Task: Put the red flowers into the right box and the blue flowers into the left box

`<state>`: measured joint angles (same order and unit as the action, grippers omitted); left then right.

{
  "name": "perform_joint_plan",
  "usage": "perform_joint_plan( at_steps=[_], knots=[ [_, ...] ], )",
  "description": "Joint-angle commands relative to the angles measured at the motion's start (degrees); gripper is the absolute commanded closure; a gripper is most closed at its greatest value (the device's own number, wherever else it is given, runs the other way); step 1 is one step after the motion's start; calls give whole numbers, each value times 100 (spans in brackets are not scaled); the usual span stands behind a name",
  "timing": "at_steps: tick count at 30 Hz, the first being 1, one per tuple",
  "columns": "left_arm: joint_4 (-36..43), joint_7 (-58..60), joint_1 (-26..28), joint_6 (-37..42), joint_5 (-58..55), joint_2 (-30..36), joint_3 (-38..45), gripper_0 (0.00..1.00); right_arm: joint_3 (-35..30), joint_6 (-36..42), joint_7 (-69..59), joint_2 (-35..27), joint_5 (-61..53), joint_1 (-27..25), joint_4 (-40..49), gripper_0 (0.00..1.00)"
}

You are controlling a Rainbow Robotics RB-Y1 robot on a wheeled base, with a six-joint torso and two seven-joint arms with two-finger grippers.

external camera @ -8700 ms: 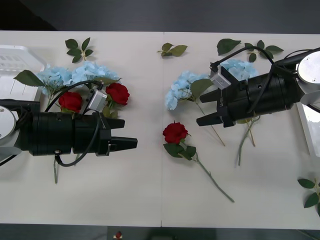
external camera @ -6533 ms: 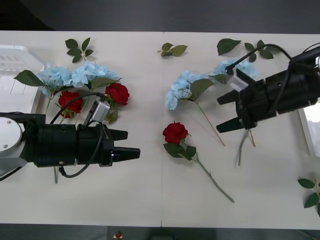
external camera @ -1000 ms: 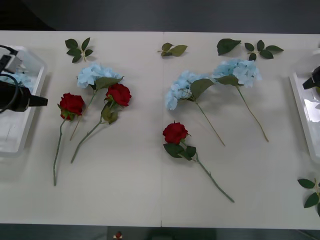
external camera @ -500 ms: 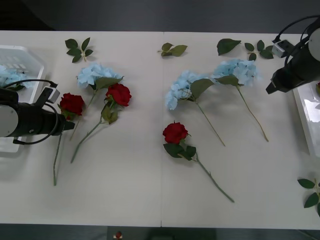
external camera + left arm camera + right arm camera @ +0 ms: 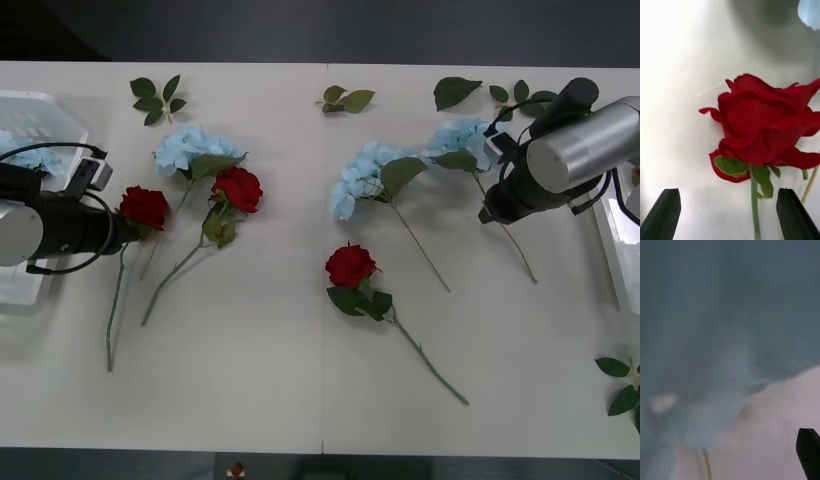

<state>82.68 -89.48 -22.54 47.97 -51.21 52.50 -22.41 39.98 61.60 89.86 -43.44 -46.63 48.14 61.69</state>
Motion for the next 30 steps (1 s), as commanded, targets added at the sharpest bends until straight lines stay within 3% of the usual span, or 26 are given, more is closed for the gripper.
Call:
perform_joint_plan(
  at_steps=[1, 7, 8, 12, 14, 18, 20, 21, 22, 23, 30],
  knots=[
    [-32, 256, -155, -183, 85, -30, 97, 26, -201, -219, -74, 213, 67, 99, -333, 0],
    [-155, 300, -181, -209, 244, -162, 88, 27, -210, -403, -65, 310, 67, 99, -465, 0],
    [-191, 300, -190, -218, 296, -206, 88, 27, -210, -412, -65, 327, 67, 99, -465, 5],
    [-340, 300, -225, -288, 455, -364, 88, 27, -210, -421, -65, 363, 93, 99, -474, 40],
    [-340, 300, -225, -288, 516, -408, 88, 27, -210, -439, -92, 389, 128, 99, -474, 69],
    [-340, 326, -234, -288, 595, -478, 88, 29, -210, -518, -92, 424, 128, 99, -544, 98],
    [-340, 352, -242, -288, 657, -513, 88, 52, -210, -597, -101, 450, 119, 99, -597, 100],
    [-340, 361, -242, -280, 683, -531, 88, 76, -210, -632, -83, 450, 110, 99, -623, 100],
    [-340, 379, -242, -288, 709, -548, 88, 92, -210, -658, -83, 450, 102, 99, -632, 100],
    [-340, 387, -251, -280, 701, -540, 88, 99, -218, -667, -74, 450, 93, 99, -632, 100],
    [-261, 449, -251, -288, 621, -531, 106, 100, -315, -685, 58, 169, -505, 108, -509, 100]
  ],
)
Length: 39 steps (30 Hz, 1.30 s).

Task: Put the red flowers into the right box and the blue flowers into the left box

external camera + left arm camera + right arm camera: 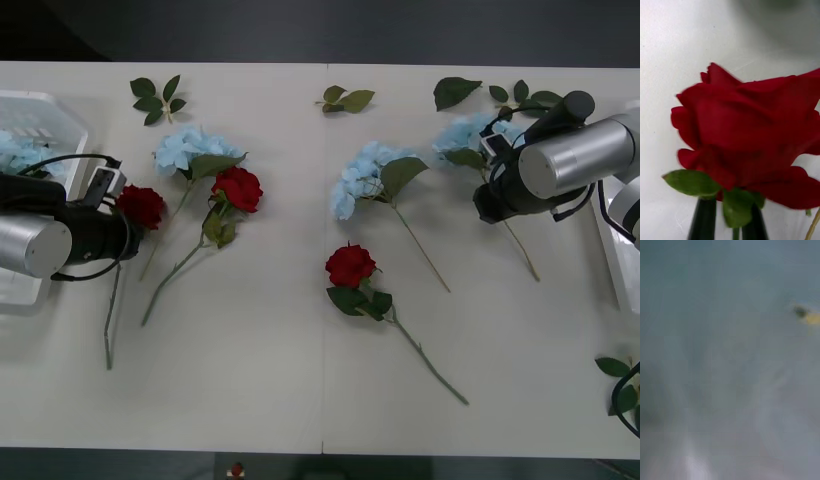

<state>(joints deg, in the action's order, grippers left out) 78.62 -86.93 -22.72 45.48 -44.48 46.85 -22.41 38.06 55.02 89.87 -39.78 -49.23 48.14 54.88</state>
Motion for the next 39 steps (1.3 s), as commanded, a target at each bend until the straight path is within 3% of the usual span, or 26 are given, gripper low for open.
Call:
perform_joint_plan(
  at_steps=[1, 7, 14, 17, 22, 29, 39],
  knots=[
    [198, 194, -224, -30, -70, 70, 106, 100, -132, -26, 83, -258, -324, 108, 207, 100],
    [822, 238, -215, 137, -500, 501, 167, 100, -185, -26, 277, -1049, -1440, 108, 945, 100],
    [1868, 150, 277, 840, -1616, 1257, 1064, 100, -756, -17, 866, -1902, -3207, -112, 2105, 100],
    [2316, 97, 567, 963, -2267, 1397, 1564, 100, -1222, -17, 1639, -2218, -4833, -463, 2466, 100],
    [2764, 36, 787, 647, -3102, 1353, 1767, 100, -1969, 194, 2949, -2447, -6116, -1228, 3011, 100],
    [2835, -1019, 761, 49, -4842, 404, 1758, 100, -2443, 290, 4047, -2570, -7267, -2177, 3441, 100],
    [2835, -2390, 603, -56, -5914, -1336, 1749, 100, -2145, 282, 4100, -2535, -6890, -2318, 2958, 100]
  ],
)
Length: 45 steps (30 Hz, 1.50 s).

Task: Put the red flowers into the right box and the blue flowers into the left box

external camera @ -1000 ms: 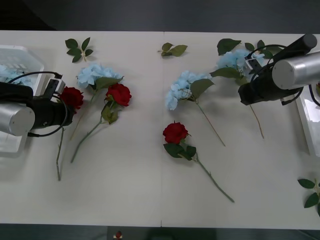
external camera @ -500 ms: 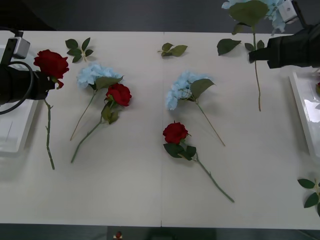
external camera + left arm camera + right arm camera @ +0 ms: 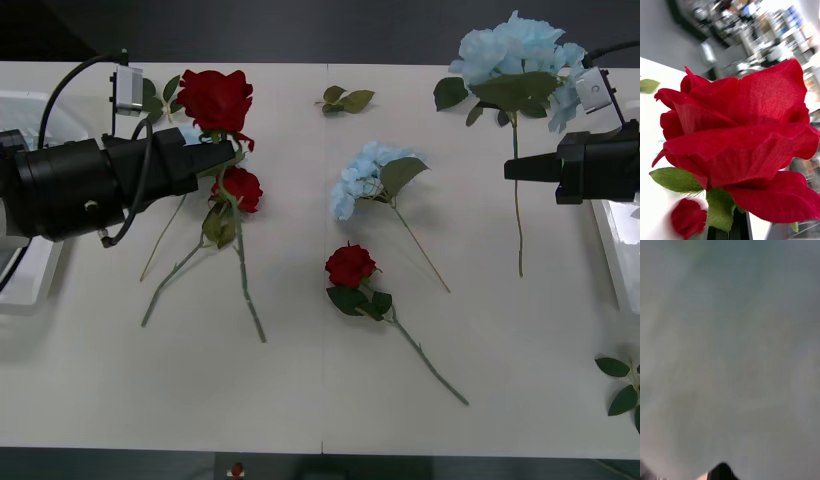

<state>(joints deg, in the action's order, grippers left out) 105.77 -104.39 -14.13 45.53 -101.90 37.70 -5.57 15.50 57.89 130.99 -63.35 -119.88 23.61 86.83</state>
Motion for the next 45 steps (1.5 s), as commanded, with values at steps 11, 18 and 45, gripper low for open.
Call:
perform_joint_plan(
  at_steps=[11, 18, 45],
  knots=[
    [102, -873, -547, -176, 733, -1863, 3, 100, 1552, -1035, -135, -152, 413, 452, -1090, 100],
    [31, -794, -599, -264, 1155, -2320, 3, 100, 2159, -1412, -117, 165, 580, 812, -1872, 100],
    [-373, -768, -635, -299, 1208, -2900, -384, 100, 1280, 451, 1535, -389, -1020, 856, -1213, 2]
  ],
)
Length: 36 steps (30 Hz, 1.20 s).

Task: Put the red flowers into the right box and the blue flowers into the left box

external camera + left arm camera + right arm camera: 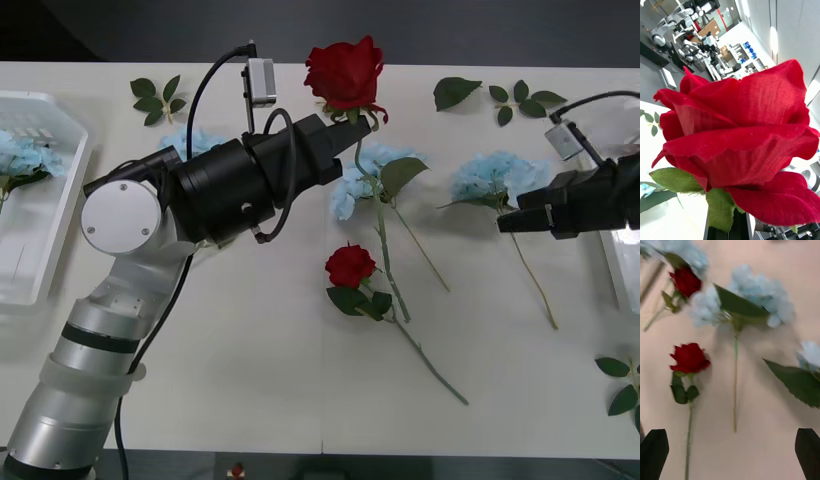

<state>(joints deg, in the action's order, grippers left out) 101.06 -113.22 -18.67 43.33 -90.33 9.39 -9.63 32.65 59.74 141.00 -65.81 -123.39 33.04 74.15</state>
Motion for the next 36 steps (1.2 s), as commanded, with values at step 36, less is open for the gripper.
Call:
perform_joint_plan(
  at_steps=[36],
  knots=[
    [98, 125, -181, -184, 59, -34, 66, 100, -963, -2309, 674, 2020, -616, -2478, 3439, 2]
  ],
)
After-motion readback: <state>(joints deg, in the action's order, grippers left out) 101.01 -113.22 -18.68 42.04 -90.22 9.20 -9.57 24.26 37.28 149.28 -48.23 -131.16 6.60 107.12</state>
